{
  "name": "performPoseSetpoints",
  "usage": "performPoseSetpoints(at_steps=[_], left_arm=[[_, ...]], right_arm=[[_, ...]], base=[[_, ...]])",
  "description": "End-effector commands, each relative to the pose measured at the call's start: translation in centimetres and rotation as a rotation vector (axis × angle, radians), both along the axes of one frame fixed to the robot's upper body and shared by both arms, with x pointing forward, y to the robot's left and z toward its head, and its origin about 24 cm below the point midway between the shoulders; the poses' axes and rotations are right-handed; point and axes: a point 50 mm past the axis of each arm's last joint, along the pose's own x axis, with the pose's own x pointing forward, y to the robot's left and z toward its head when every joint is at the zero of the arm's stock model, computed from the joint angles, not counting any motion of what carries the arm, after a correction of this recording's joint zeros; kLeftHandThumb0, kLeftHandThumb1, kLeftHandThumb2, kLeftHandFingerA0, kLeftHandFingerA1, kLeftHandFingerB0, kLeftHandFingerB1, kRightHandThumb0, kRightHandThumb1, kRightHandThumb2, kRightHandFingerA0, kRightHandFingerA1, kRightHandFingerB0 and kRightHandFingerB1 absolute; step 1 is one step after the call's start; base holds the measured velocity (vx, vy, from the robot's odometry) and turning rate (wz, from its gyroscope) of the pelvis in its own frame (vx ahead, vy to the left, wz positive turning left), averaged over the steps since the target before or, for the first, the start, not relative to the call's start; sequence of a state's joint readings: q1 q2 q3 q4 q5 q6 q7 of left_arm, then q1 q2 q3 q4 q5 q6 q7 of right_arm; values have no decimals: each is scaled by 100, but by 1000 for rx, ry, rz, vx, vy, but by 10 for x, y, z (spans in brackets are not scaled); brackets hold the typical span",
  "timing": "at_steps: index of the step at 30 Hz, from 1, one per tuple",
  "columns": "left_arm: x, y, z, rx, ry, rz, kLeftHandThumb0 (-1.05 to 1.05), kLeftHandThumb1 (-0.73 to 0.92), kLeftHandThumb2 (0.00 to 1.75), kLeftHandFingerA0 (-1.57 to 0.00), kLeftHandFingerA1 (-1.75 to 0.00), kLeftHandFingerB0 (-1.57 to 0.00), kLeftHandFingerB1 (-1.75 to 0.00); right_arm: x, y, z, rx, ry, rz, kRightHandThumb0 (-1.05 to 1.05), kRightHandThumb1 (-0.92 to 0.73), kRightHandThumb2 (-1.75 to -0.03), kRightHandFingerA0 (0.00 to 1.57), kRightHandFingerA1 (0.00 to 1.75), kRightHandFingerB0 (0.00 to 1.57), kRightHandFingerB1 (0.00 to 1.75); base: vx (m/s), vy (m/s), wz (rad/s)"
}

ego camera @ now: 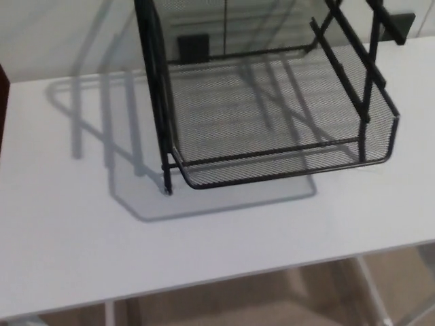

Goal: The robot walks towards a file tray kept in the middle of a desk and uses its right hand to grab a tray and pulls it out towards itself

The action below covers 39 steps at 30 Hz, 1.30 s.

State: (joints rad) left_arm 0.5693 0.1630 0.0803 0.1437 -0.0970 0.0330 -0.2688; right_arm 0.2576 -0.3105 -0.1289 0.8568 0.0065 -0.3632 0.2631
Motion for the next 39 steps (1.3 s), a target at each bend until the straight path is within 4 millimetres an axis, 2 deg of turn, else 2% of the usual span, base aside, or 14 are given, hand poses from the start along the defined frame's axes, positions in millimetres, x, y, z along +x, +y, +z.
performPoseSetpoints(at_steps=[1, 3, 4, 9, 11, 16, 20, 21, 26, 28, 30, 35, 38, 39], left_arm=[[-4, 2, -4, -11, 51, 12, -43, 68, 60, -38, -58, -20, -37], [-4, 1, -3, -2, 58, -3, -35, 49, 96, -29, -62, -6, -49], [-4, 1, -3, -9, 53, -8, -44, 68, 60, -31, -52, -18, -37], [-3, 3, -2, 15, 57, -33, -46, 67, 60, -29, -52, -19, -37], [-6, 2, -2, 9, 60, -36, -46, 66, 60, -25, -54, -20, -39], [-22, -1, -6, 14, 101, -44, -45, 66, 60, -27, -55, -24, -39], [-32, -2, -12, 23, 119, -48, -42, 67, 59, -33, -59, -25, -42], [-32, -1, -15, 30, 123, -48, -42, 67, 59, -36, -57, -27, -41], [-30, -1, -12, 26, 111, -56, -44, 68, 60, -34, -58, -25, -41], [-30, 0, -13, 40, 111, -62, -45, 67, 59, -32, -59, -25, -42], [-25, 2, -11, 40, 104, -63, -43, 67, 60, -30, -56, -25, -41], [-22, 4, -1, 48, 87, -64, -44, 67, 59, -28, -59, -25, -41], [-21, 6, -1, 39, 84, -46, -43, 66, 59, -28, -58, -25, -42], [-21, 7, -1, 39, 84, -45, -44, 67, 60, -27, -53, -24, -40]], right_arm=[[3, -4, 4, -14, -23, 10, -71, -44, -100, 53, 77, 12, 52], [3, -3, 5, -5, -23, 11, -66, -43, -99, 49, 74, 11, 53], [3, -3, 5, -7, -23, 10, -67, -44, -99, 53, 76, 12, 52], [2, 0, 2, 8, -17, -6, -73, -64, -59, 44, 70, 27, 50], [2, 2, 2, 9, -18, -8, -65, -43, -98, 50, 75, 13, 52], [-12, 1, -2, 4, 27, -10, -74, -63, -58, 46, 69, 26, 48], [-21, 1, -7, 0, 53, 1, -77, -64, -59, 46, 70, 27, 51], [-21, 2, -7, 5, 54, -3, -66, -43, -99, 53, 76, 12, 52], [-24, 3, -4, 13, 21, 9, -81, -63, -59, 46, 69, 24, 49], [-24, 4, 0, 37, -10, -16, -84, -46, -89, 36, 70, 23, 56], [-24, 5, 10, 57, -82, -71, -89, -67, -61, 38, 73, 24, 51], [-31, -15, 61, 103, -508, -395, -83, -55, -99, 19, 69, 3, 52], [-29, -24, 95, -2, -707, -468, -82, -79, -64, 9, 74, 3, 47], [-27, -28, 109, -36, -764, -483, -81, -65, -105, 6, 59, 0, 36]], base=[[69, 55, 12], [30, -5, 3], [55, -19, 8], [7, -55, 7], [0, 0, 0], [0, 0, 0], [0, 0, 0], [0, 0, 0], [0, 0, 0], [0, 0, 0], [0, 0, 0], [0, 0, 0], [0, 0, 0], [0, 0, 0]])
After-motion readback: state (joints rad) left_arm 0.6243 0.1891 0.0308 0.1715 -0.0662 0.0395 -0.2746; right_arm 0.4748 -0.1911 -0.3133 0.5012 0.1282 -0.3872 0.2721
